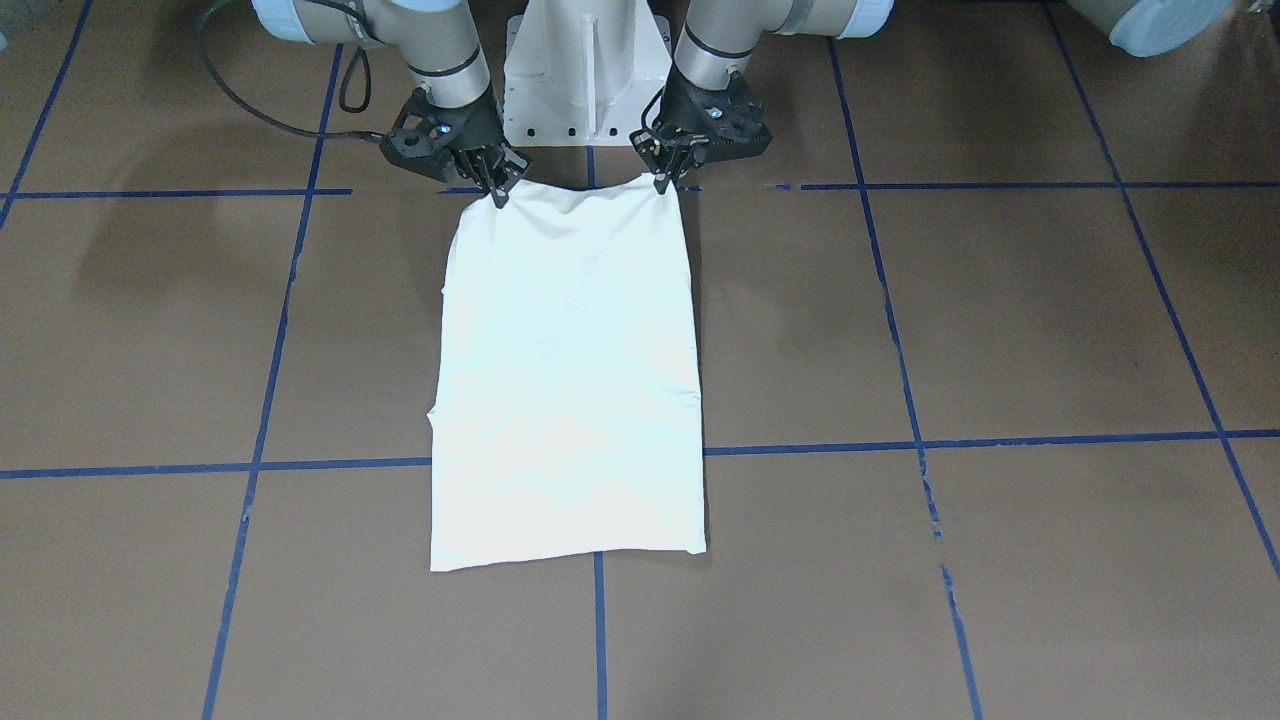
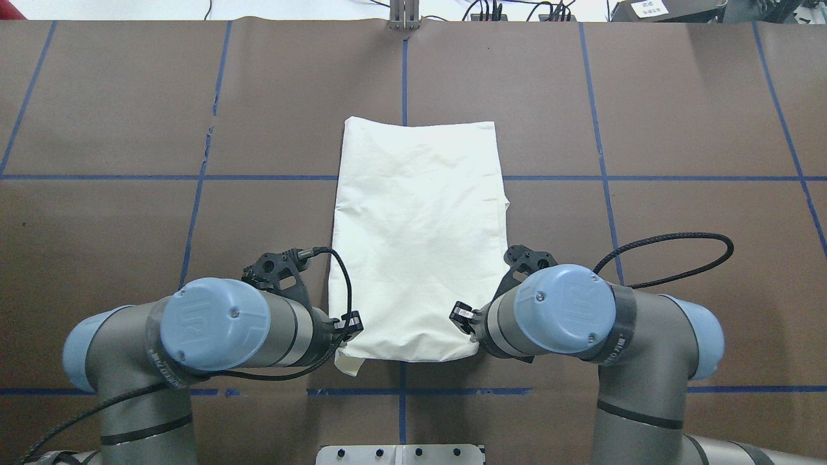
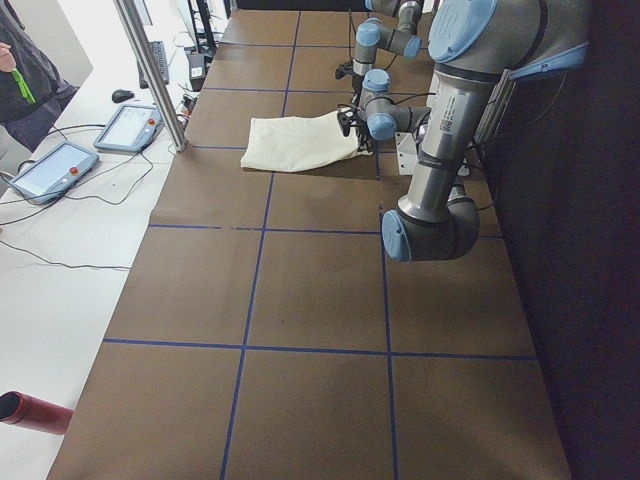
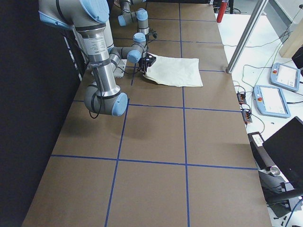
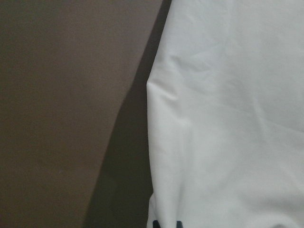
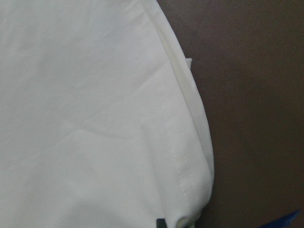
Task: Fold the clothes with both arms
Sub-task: 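Grasp both near corners of the shirt with left and right grippers, then lift the near edge and fold it toward the far edge with both grippers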
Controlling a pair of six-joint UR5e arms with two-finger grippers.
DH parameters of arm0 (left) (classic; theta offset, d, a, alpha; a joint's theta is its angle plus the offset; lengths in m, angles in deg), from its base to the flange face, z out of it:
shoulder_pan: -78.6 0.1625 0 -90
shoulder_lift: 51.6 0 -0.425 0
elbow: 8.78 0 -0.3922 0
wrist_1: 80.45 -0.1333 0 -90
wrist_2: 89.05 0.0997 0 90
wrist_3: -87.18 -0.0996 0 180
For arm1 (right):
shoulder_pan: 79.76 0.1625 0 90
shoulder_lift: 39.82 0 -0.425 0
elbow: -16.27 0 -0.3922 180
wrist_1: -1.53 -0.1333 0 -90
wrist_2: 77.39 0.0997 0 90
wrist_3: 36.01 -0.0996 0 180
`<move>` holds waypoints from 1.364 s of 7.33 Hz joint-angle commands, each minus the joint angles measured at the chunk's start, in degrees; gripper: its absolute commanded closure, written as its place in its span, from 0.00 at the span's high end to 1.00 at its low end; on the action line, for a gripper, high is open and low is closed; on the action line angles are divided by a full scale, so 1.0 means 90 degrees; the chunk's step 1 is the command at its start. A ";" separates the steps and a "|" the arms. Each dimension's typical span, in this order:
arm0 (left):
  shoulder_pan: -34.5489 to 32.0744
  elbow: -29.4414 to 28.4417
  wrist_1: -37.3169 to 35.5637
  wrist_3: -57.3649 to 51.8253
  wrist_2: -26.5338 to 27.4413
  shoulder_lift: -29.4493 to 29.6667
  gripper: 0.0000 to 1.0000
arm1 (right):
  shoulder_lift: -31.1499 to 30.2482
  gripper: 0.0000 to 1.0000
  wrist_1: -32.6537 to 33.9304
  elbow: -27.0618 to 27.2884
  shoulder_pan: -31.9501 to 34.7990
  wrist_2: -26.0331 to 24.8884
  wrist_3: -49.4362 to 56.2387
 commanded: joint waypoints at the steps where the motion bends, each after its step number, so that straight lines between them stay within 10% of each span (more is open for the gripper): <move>1: 0.0469 0.0663 -0.0384 0.0034 -0.0027 -0.0198 0.00 | -0.0244 0.00 -0.0017 0.0584 -0.0195 0.0233 -0.0009; 6: -0.0743 0.0354 -0.0309 -0.0413 -0.0330 0.0037 0.00 | -0.0040 0.00 -0.1521 -0.0691 0.1233 0.0766 0.0497; 10: -0.2261 -0.2952 0.1297 -0.0698 -0.0662 0.1579 0.00 | 0.1987 0.00 -0.1560 -0.3625 0.2605 0.1669 0.0586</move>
